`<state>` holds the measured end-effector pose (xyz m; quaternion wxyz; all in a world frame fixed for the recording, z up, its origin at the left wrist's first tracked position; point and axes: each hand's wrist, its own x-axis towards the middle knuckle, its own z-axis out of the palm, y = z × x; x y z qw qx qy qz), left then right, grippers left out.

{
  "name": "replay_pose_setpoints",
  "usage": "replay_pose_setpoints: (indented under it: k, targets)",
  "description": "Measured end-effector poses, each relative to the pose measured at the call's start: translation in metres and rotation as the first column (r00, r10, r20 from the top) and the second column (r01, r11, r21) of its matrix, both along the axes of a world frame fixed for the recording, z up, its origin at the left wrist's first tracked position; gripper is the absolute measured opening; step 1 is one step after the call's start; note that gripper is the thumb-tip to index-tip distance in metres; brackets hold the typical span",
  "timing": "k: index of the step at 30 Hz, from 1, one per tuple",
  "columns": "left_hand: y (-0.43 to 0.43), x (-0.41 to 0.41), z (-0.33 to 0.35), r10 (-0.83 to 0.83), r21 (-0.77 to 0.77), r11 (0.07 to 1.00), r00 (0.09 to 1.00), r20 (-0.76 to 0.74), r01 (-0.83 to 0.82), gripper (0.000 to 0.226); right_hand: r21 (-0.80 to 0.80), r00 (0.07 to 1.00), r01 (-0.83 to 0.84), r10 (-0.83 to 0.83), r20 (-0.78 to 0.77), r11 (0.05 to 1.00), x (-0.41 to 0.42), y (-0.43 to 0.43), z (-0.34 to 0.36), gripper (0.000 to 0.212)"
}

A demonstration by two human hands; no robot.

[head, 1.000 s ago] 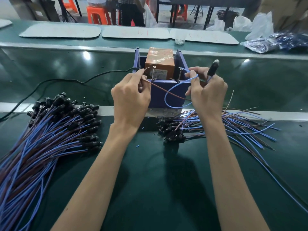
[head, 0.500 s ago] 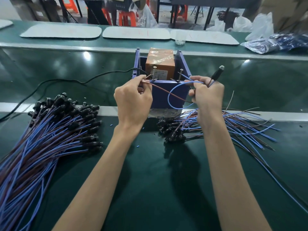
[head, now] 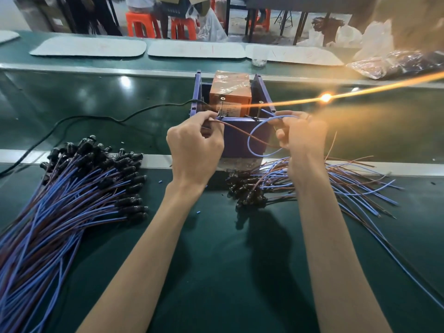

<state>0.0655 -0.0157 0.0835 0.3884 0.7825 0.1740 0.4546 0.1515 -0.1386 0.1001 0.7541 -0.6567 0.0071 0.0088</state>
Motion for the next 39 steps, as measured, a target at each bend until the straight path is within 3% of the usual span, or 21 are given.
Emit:
replay_pose_setpoints:
  k: [14, 21, 28, 32, 35, 39]
  targets:
    - [0.001, -0.001, 0.001, -0.008, 0.031, 0.999, 1.000, -0.002, 0.008, 0.028, -0.023, 0.998, -0.032, 0.033, 0.047, 0.999, 0.000, -0.002, 0.000, 0.026]
    - [0.010, 0.001, -0.004, -0.061, 0.151, 0.985, 0.990, -0.124, 0.080, 0.024, -0.009, 0.988, -0.134, 0.135, 0.071, 0.991, 0.004, -0.009, 0.001, 0.026]
    - [0.014, -0.001, -0.001, -0.137, 0.230, 0.952, 0.952, -0.274, 0.203, 0.012, -0.147, 0.966, -0.233, 0.246, 0.078, 0.961, 0.006, -0.026, 0.007, 0.018]
    - [0.014, -0.001, -0.002, -0.243, 0.189, 0.909, 0.841, -0.483, 0.371, 0.010, -0.212, 0.975, -0.158, 0.186, 0.119, 0.965, 0.008, -0.035, 0.014, 0.032]
    - [0.013, 0.000, -0.004, -0.315, 0.150, 0.845, 0.705, -0.636, 0.513, 0.016, -0.076, 0.989, -0.088, 0.097, 0.115, 0.993, 0.012, -0.042, 0.019, 0.031]
    - [0.014, 0.002, -0.007, -0.343, 0.016, 0.769, 0.434, -0.833, 0.639, 0.063, 0.059, 0.992, -0.022, 0.015, 0.129, 0.998, 0.015, -0.046, 0.022, 0.032]
